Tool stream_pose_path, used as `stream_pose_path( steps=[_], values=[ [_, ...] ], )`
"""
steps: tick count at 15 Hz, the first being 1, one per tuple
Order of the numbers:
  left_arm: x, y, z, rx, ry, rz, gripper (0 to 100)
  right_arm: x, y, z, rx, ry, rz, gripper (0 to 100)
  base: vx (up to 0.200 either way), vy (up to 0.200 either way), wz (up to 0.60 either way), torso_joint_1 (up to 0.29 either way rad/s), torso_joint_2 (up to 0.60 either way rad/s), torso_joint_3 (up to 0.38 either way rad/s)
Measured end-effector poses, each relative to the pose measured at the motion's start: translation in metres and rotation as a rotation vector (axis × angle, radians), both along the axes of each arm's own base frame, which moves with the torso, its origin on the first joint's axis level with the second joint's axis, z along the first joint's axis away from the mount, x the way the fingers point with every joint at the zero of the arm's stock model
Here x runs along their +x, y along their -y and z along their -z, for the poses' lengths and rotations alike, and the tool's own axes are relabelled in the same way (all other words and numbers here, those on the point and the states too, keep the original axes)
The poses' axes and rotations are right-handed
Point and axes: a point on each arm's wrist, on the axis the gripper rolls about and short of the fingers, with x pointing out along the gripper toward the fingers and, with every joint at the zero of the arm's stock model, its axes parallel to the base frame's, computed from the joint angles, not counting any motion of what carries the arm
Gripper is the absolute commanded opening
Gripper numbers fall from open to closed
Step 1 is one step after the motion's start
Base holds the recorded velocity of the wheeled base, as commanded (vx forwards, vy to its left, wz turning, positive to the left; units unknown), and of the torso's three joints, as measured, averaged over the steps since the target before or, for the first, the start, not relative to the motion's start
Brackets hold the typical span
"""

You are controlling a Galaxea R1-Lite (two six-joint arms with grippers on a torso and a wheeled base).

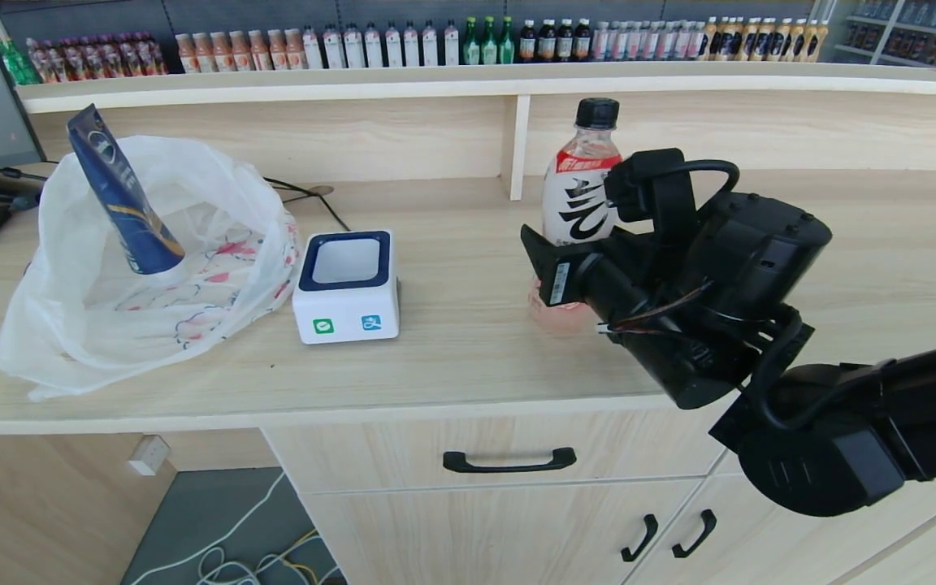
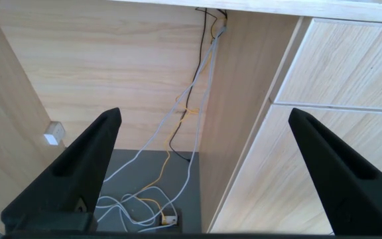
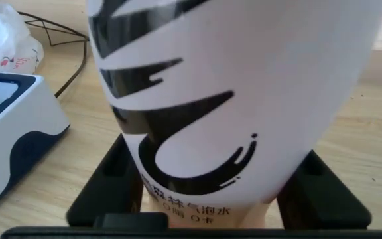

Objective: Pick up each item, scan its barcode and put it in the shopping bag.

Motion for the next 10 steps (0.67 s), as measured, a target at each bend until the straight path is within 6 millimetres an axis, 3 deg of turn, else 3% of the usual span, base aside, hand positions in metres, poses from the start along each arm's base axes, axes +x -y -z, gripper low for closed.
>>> stream_pose_path(
  steps=[10],
  values=[
    [0.0000, 0.0000, 0.0000, 0.000, 0.000, 0.000, 100, -0.0095, 0.0022, -0.0090, 0.011, 0.016, -0.011, 0, 0.000, 0.000, 0.00, 0.000, 0.00, 0.000]
  ],
)
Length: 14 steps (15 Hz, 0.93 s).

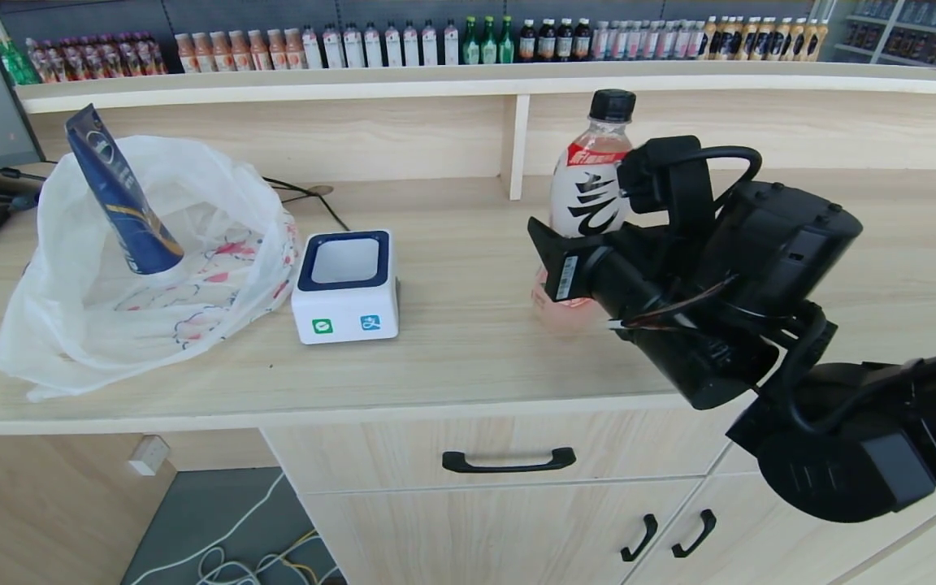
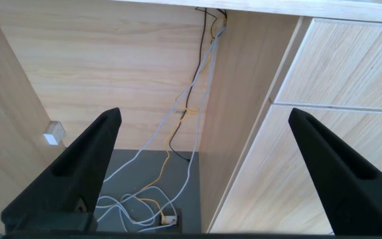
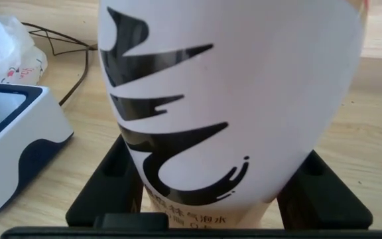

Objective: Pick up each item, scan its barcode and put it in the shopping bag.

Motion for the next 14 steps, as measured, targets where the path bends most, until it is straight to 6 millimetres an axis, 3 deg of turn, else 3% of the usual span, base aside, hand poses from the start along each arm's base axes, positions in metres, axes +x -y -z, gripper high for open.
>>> stream_pose_path(
  steps=[6, 14],
  values=[
    [0.000, 0.000, 0.000, 0.000, 0.000, 0.000, 100, -0.030, 0.002, -0.004, -0.017, 0.003, -0.051, 0, 0.000, 0.000, 0.00, 0.000, 0.00, 0.000],
    [0.000, 0.000, 0.000, 0.000, 0.000, 0.000, 100, -0.088, 0.051, -0.006, -0.103, 0.023, -0.056, 0, 0.000, 0.000, 0.00, 0.000, 0.00, 0.000]
  ],
)
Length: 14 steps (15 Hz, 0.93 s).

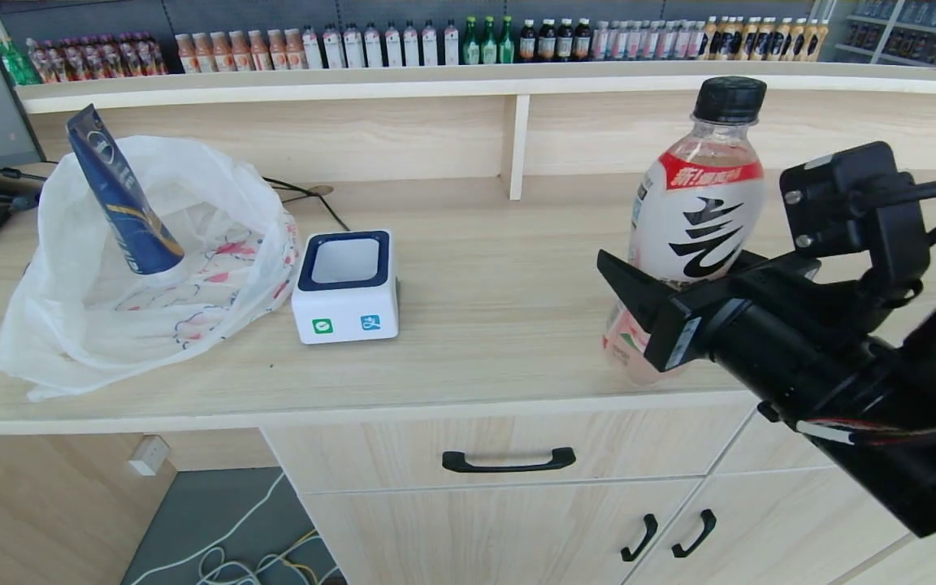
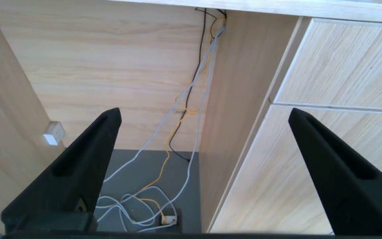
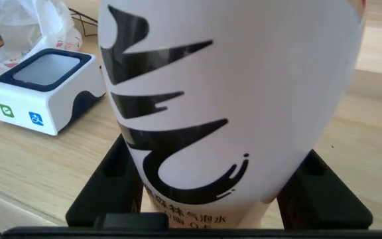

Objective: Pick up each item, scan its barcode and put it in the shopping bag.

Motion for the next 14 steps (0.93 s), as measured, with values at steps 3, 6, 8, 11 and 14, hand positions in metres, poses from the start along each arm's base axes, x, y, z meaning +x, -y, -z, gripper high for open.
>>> stream_pose_path(
  steps=[3, 6, 8, 11, 14],
  values=[
    [0.000, 0.000, 0.000, 0.000, 0.000, 0.000, 100, -0.023, 0.023, -0.002, 0.003, 0.018, -0.001, 0, 0.000, 0.000, 0.00, 0.000, 0.00, 0.000],
    [0.000, 0.000, 0.000, 0.000, 0.000, 0.000, 100, -0.038, 0.038, 0.000, 0.052, 0.010, -0.061, 0, 0.000, 0.000, 0.00, 0.000, 0.00, 0.000],
    [0.000, 0.000, 0.000, 0.000, 0.000, -0.001, 100, -0.039, 0.046, 0.001, 0.087, 0.000, -0.096, 0, 0.000, 0.000, 0.00, 0.000, 0.00, 0.000],
    [0.000, 0.000, 0.000, 0.000, 0.000, 0.000, 100, -0.031, 0.062, 0.007, 0.113, -0.031, -0.241, 0, 0.000, 0.000, 0.00, 0.000, 0.00, 0.000],
    [0.000, 0.000, 0.000, 0.000, 0.000, 0.000, 100, -0.022, 0.078, 0.010, 0.127, -0.078, -0.425, 0, 0.000, 0.000, 0.00, 0.000, 0.00, 0.000]
  ],
)
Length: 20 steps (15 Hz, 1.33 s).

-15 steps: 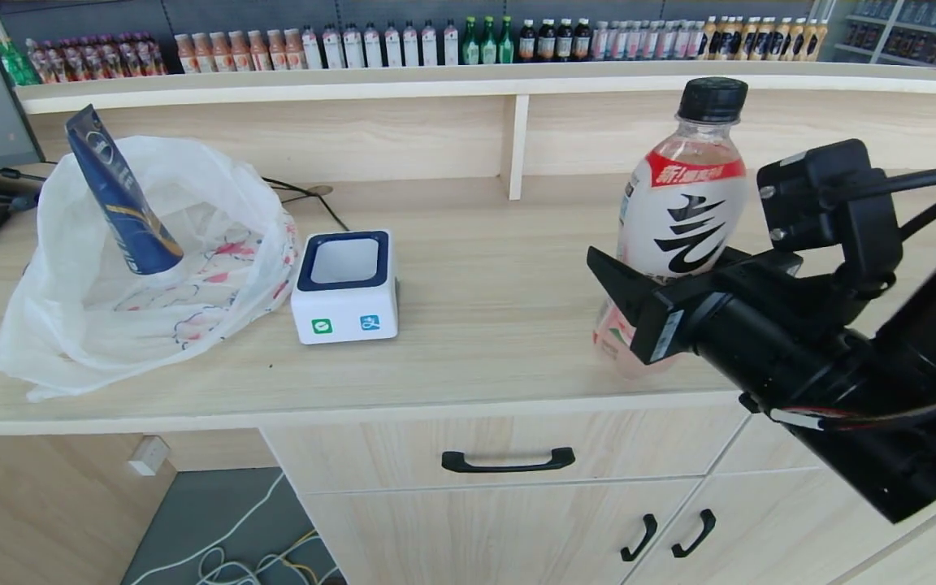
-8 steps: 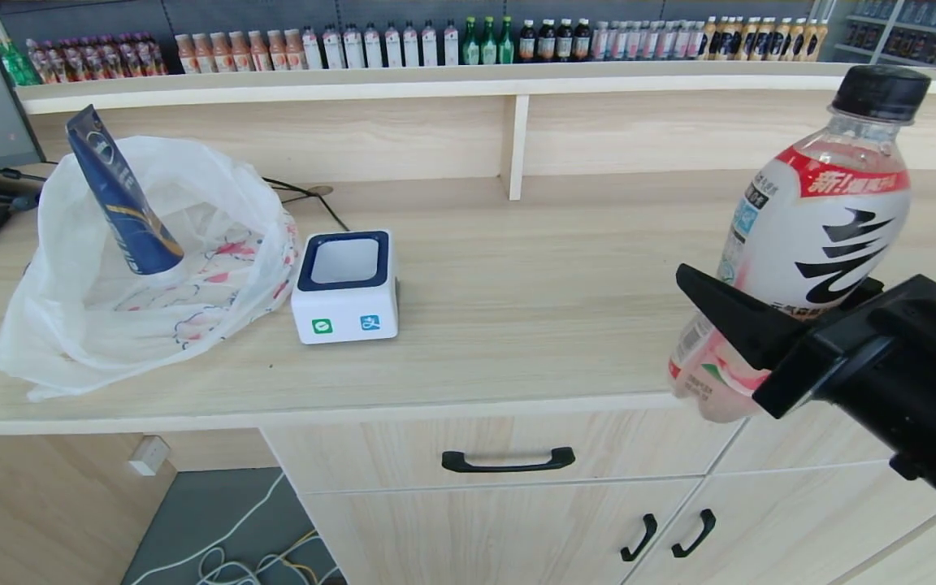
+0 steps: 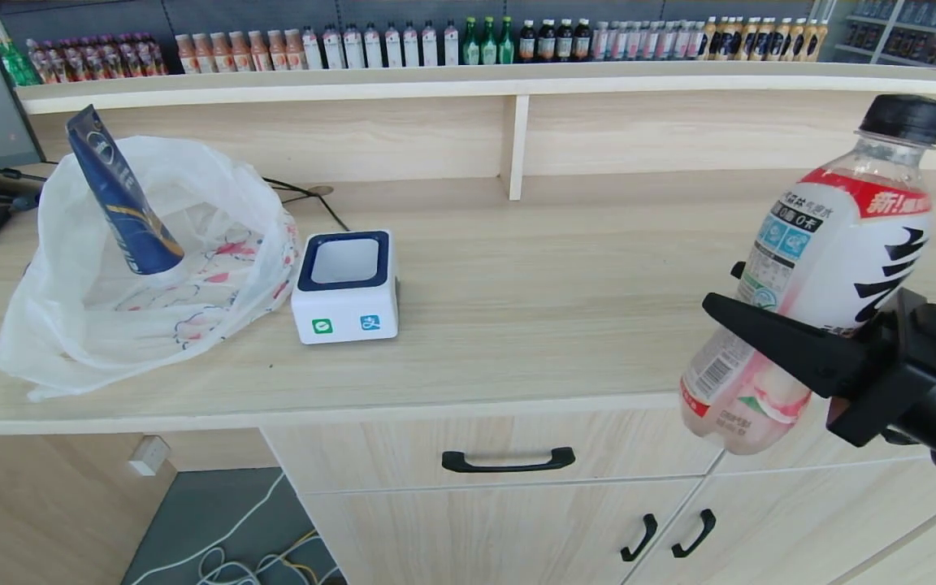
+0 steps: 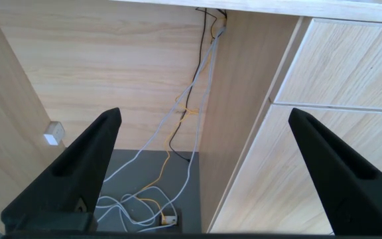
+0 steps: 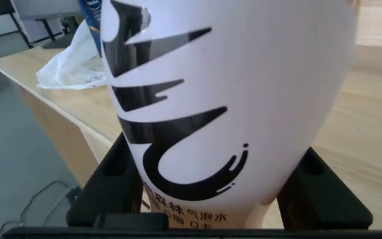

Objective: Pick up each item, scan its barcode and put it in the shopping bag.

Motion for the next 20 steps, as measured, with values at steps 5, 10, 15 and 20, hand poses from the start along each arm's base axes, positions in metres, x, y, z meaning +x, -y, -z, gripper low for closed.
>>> stream_pose_path(
  steps=[5, 10, 15, 20],
  values=[
    [0.000, 0.000, 0.000, 0.000, 0.000, 0.000, 100, 0.020, 0.007, -0.007, 0.050, -0.069, -0.156, 0, 0.000, 0.000, 0.00, 0.000, 0.00, 0.000],
    [0.000, 0.000, 0.000, 0.000, 0.000, 0.000, 100, 0.031, -0.001, -0.018, 0.027, -0.052, -0.335, 0, 0.000, 0.000, 0.00, 0.000, 0.00, 0.000],
    [0.000, 0.000, 0.000, 0.000, 0.000, 0.000, 100, 0.045, -0.010, -0.029, -0.013, -0.022, -0.509, 0, 0.000, 0.000, 0.00, 0.000, 0.00, 0.000],
    [0.000, 0.000, 0.000, 0.000, 0.000, 0.000, 100, 0.050, -0.014, -0.036, -0.045, -0.015, -0.655, 0, 0.000, 0.000, 0.00, 0.000, 0.00, 0.000]
  ],
)
